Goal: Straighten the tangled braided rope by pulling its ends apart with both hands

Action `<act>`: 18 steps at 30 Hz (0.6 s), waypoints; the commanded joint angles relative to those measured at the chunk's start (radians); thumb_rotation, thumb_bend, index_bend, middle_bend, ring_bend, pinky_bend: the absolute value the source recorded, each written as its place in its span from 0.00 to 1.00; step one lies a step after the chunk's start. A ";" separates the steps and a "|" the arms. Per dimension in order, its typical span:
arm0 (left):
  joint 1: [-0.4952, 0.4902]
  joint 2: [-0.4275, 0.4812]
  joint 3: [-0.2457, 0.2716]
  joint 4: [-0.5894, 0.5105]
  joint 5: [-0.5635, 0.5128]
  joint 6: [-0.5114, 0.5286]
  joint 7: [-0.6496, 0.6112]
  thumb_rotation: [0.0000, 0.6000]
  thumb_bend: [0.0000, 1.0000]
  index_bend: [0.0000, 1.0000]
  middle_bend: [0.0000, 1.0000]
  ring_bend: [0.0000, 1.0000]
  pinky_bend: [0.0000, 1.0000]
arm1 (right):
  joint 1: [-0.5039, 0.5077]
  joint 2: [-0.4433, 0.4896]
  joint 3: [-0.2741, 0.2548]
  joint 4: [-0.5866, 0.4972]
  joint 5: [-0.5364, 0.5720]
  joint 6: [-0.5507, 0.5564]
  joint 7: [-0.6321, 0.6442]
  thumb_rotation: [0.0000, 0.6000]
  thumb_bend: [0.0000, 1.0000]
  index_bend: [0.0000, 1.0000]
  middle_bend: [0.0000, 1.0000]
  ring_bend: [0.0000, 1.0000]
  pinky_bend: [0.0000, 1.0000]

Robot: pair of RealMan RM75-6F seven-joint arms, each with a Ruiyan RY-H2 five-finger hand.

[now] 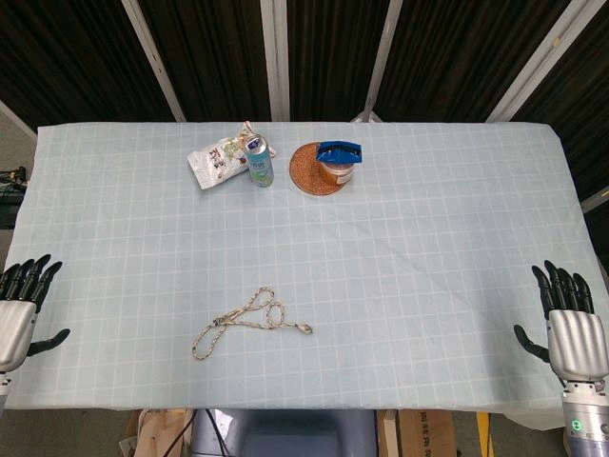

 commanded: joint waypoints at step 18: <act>0.002 0.004 -0.002 -0.013 -0.012 -0.001 -0.012 1.00 0.00 0.00 0.00 0.00 0.00 | 0.019 0.009 -0.023 -0.023 -0.058 -0.030 0.053 1.00 0.27 0.00 0.00 0.00 0.00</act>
